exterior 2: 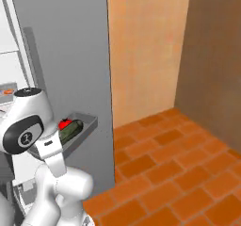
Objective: Take the meat container that has the shrimp and place it on the second highest rack of the freezer. Then take the vegetable container that has the cucumber and tomato and place it on the highest rack of the freezer.
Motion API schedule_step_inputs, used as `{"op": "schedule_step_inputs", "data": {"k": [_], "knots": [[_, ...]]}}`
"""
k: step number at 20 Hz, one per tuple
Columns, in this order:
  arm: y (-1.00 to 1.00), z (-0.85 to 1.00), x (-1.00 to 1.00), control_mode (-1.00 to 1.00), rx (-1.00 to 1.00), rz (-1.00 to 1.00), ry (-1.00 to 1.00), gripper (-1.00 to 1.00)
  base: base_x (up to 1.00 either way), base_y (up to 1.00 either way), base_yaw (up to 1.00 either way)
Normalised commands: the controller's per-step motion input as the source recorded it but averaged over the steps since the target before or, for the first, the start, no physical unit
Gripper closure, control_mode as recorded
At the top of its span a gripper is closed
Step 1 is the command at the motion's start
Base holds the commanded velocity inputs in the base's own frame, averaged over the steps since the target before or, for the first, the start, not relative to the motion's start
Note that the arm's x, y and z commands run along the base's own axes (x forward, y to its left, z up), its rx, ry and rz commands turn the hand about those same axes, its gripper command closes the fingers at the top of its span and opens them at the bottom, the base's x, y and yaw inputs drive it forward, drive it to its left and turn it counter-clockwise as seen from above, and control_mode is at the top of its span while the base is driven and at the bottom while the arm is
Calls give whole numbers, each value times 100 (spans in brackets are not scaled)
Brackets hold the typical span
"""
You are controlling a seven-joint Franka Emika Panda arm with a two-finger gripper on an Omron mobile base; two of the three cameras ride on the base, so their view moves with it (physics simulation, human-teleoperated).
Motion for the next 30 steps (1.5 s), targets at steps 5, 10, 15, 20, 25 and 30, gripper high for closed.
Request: {"op": "schedule_step_inputs", "data": {"k": [5, 10, 15, 20, 25, 30], "knots": [[0, 0, 0, 100, 0, 0, 0, 100, 5, -3, 100], [0, 0, 0, 100, 0, 0, 0, 100, 4, -19, 86], [0, 0, 0, 100, 0, 0, 0, 100, 1, -31, 31], [0, 0, 0, 100, 0, 0, 0, 100, 8, -31, 20], [0, 0, 0, 100, 0, 0, 0, 100, -9, -76, 21], [0, 0, 0, 100, 0, 0, 0, 100, 1, -36, 23]]}}
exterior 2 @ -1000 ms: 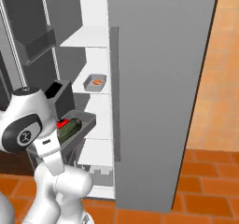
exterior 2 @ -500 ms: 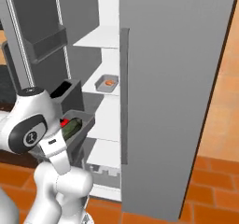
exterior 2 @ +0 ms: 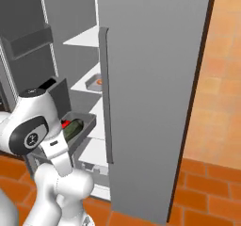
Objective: Take the meat container that has the shrimp and place it on the second highest rack of the freezer. Then take the vegetable container that has the cucumber and tomato and place it on the highest rack of the freezer.
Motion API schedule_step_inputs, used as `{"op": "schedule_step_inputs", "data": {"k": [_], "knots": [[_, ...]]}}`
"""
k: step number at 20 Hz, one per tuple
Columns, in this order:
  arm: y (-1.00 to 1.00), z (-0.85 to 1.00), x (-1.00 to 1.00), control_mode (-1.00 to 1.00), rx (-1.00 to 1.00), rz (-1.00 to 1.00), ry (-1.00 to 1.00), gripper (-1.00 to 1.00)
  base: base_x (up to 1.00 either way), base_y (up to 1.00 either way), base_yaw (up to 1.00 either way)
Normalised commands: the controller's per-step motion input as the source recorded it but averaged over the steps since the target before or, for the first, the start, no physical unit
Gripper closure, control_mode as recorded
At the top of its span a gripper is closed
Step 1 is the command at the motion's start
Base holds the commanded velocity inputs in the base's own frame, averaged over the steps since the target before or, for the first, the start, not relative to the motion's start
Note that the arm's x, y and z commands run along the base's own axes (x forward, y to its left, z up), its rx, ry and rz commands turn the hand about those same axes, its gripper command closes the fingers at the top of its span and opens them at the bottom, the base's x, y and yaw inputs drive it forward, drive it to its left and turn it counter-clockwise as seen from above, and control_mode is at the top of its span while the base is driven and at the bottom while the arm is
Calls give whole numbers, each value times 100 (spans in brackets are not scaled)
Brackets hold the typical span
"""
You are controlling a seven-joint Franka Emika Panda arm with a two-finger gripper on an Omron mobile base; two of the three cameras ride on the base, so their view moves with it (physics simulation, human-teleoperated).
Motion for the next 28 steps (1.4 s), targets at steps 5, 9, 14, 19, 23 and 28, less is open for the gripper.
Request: {"op": "schedule_step_inputs", "data": {"k": [5, 9, 14, 19, 23, 28], "knots": [[0, 0, 0, 100, 0, 0, 0, 100, 27, -4, 44], [0, 0, 0, 100, 0, 0, 0, 100, 2, -73, 56], [0, 0, 0, 100, 0, 0, 0, 100, 31, -43, 44], [0, 0, 0, 100, 0, 0, 0, 100, 26, -16, 22], [0, 0, 0, 100, 0, 0, 0, 100, 17, -30, 2], [0, 0, 0, 100, 0, 0, 0, 100, 46, -19, 0]]}}
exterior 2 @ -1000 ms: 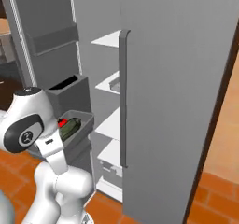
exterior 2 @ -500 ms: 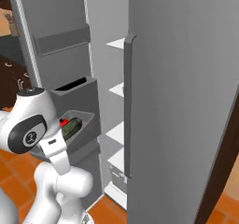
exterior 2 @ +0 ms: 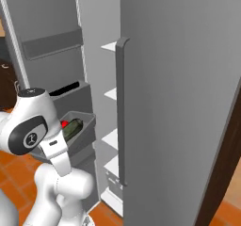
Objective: Take the meat container that has the shrimp and place it on the second highest rack of the freezer. Then take the vegetable container that has the cucumber and tomato and place it on the highest rack of the freezer.
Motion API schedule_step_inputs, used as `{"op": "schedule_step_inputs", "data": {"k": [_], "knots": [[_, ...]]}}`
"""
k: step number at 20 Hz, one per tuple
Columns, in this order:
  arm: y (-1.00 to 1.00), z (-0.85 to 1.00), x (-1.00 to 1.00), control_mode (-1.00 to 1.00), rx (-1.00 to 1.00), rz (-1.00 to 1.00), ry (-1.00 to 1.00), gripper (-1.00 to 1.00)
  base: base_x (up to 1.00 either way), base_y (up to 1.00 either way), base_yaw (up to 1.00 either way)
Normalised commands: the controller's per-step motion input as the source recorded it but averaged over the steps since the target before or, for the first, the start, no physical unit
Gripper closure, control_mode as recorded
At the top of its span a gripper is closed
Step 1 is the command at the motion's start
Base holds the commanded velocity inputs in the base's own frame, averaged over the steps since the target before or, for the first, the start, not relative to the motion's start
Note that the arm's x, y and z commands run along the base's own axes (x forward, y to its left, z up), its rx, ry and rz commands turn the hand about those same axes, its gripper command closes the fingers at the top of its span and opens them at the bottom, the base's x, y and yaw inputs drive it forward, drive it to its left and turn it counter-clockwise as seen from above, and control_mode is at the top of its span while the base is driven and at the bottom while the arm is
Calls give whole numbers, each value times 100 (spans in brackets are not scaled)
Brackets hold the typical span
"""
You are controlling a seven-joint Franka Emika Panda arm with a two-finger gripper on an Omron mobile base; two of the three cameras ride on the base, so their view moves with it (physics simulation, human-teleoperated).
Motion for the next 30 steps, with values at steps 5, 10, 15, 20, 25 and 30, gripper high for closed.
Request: {"op": "schedule_step_inputs", "data": {"k": [5, 10, 15, 20, 25, 30], "knots": [[0, 0, 0, 100, 0, 0, 0, 100, 49, -9, 0], [0, 0, 0, 100, 0, 0, 0, 100, 47, -4, 0], [0, 0, 0, 100, 0, 0, 0, 100, 3, 0, 2], [3, 32, 5, -100, 5, 0, -7, 100, 1, 0, 1], [0, 89, 31, -100, 15, 0, -2, 100, 0, 0, 0], [1, 90, 64, -100, 5, -1, -5, 100, 0, 0, 0]]}}
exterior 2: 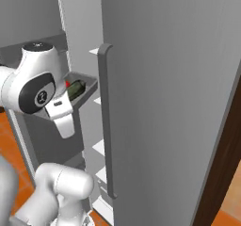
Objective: Take the meat container that has the shrimp and place it on the second highest rack of the freezer. Then take the vegetable container that has the cucumber and tomato and place it on the highest rack of the freezer.
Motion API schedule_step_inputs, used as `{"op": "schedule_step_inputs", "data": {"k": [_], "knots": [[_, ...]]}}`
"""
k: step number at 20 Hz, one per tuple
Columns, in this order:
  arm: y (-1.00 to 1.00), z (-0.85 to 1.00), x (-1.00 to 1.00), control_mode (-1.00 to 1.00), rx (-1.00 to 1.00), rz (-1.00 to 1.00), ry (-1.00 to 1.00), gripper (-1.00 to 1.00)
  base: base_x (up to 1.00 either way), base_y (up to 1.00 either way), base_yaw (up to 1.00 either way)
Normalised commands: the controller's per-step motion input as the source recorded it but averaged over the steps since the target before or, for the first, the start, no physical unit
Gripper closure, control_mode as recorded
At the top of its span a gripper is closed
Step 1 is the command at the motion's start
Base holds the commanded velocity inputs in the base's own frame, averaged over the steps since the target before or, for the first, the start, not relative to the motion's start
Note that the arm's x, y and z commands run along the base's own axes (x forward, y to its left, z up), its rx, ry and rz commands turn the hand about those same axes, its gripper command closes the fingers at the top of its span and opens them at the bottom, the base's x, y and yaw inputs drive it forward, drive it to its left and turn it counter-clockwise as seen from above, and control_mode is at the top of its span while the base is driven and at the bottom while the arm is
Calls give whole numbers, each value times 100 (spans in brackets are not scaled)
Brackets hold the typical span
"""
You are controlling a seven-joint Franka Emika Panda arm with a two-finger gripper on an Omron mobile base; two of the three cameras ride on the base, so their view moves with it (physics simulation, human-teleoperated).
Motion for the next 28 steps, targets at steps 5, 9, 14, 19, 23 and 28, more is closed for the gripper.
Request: {"op": "schedule_step_inputs", "data": {"k": [5, 9, 14, 19, 23, 28], "knots": [[4, 75, 76, -100, 2, -6, -21, 100, 0, 0, 0], [24, 65, 80, -100, 0, -11, -27, 100, 0, 0, 0], [31, 12, 100, -100, 0, -15, -12, 100, 0, 0, 0], [-5, 0, 88, -100, 2, -4, 9, 100, 0, 0, 0], [-27, 0, 56, -100, 0, 0, 7, 100, 0, 0, 0], [-1, 0, 86, -100, 0, 0, 5, 100, 0, 0, 0]]}}
